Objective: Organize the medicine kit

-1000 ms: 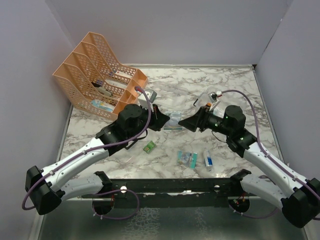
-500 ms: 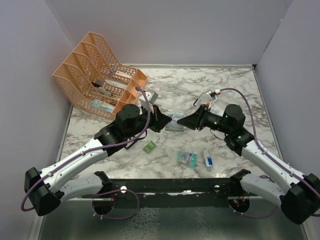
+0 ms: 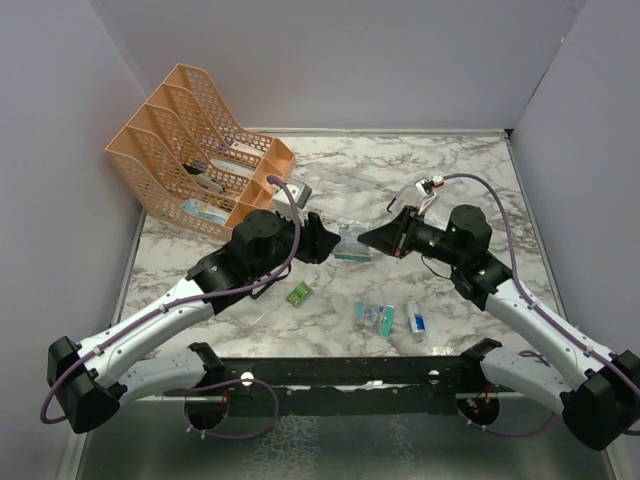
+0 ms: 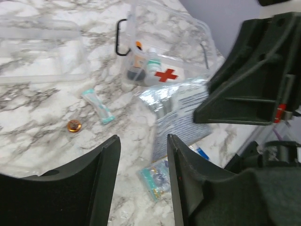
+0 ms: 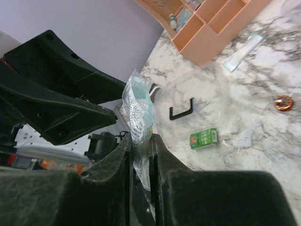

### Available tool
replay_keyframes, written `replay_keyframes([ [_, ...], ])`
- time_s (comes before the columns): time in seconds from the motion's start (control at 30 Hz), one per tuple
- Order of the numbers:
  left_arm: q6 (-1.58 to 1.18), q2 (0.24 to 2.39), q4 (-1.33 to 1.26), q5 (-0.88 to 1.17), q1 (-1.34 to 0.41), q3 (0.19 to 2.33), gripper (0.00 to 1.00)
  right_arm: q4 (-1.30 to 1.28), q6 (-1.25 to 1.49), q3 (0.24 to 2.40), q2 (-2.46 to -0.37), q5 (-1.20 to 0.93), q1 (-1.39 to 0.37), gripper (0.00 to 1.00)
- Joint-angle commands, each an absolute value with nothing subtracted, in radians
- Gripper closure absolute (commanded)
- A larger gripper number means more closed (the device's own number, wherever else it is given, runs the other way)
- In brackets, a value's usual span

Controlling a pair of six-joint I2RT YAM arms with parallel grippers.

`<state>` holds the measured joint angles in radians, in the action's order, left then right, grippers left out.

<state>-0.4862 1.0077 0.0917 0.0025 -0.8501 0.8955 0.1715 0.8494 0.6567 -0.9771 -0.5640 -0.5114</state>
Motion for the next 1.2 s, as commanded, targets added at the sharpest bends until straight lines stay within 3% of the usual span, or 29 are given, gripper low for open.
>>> replay_keyframes([
  [0.0, -0.445, 0.996, 0.223, -0.271, -0.846, 0.917, 0.5, -0.011, 0.738, 0.763, -0.931, -0.389, -0.517, 0.99],
  [0.1, -0.424, 1.035, 0.327, -0.373, -0.838, 0.954, 0.49, -0.11, 0.688, 0.823, -0.932, -0.302, -0.517, 0.99],
  [0.47, -0.352, 1.019, 0.324, -0.323, -0.833, 0.947, 0.44, -0.568, 0.614, 1.107, -1.018, 0.336, -0.505, 0.99],
  [0.6, -0.357, 1.006, 0.308, -0.317, -0.833, 0.913, 0.43, -0.672, 0.611, 1.179, -1.057, 0.451, -0.453, 0.99],
  [0.77, -0.378, 0.988, 0.292, -0.302, -0.832, 0.884, 0.42, -0.719, 0.61, 1.181, -1.099, 0.461, -0.332, 0.99],
  [0.97, -0.388, 0.967, 0.275, -0.255, -0.833, 0.862, 0.41, -0.649, 0.57, 1.108, -1.131, 0.291, -0.153, 0.99],
  [1.17, -0.39, 0.976, 0.264, -0.213, -0.833, 0.855, 0.41, -0.59, 0.591, 1.042, -1.201, 0.147, -0.087, 0.99],
])
